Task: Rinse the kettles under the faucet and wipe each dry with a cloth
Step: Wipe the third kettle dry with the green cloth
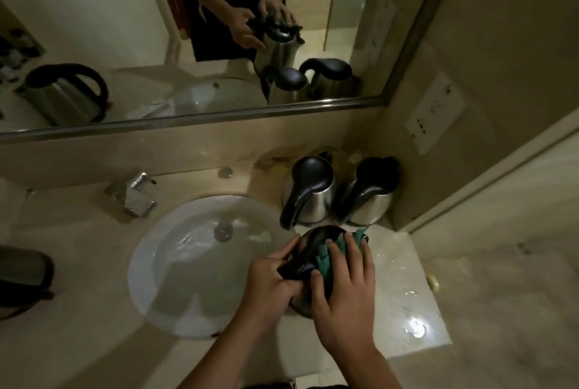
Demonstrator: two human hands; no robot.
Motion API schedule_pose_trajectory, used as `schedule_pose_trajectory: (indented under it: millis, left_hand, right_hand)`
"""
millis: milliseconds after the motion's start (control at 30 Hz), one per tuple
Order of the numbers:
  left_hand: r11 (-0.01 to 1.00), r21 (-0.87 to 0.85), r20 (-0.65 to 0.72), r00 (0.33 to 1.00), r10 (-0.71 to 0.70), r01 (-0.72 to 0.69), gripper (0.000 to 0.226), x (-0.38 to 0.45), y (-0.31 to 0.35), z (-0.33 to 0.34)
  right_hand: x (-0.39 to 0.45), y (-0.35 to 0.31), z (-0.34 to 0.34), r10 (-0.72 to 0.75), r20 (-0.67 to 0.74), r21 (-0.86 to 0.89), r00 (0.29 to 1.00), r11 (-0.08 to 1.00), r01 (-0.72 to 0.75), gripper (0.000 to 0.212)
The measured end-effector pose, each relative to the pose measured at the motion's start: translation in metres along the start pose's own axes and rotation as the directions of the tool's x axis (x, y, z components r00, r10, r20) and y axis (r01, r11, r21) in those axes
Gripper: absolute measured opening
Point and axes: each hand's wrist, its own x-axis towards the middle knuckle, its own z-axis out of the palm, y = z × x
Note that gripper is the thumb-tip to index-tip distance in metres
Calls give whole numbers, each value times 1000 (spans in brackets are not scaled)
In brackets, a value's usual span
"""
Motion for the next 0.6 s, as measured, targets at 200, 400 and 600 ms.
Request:
schedule_pose_trajectory:
  millis: [200,400,600]
  left_hand:
    - [995,90,156,988,17,-31,84,29,-19,40]
    - [990,121,254,962,-98,69,78,52,-18,70]
    - [982,188,247,967,-57,10,62,74,-4,100]
  right_hand:
    - [-1,46,3,-11,8,-181,1000,983,12,55]
    - [5,77,8,6,-116,-231,993,972,-32,58]
    - [35,93,-7,32,-109,-305,994,950,-64,56]
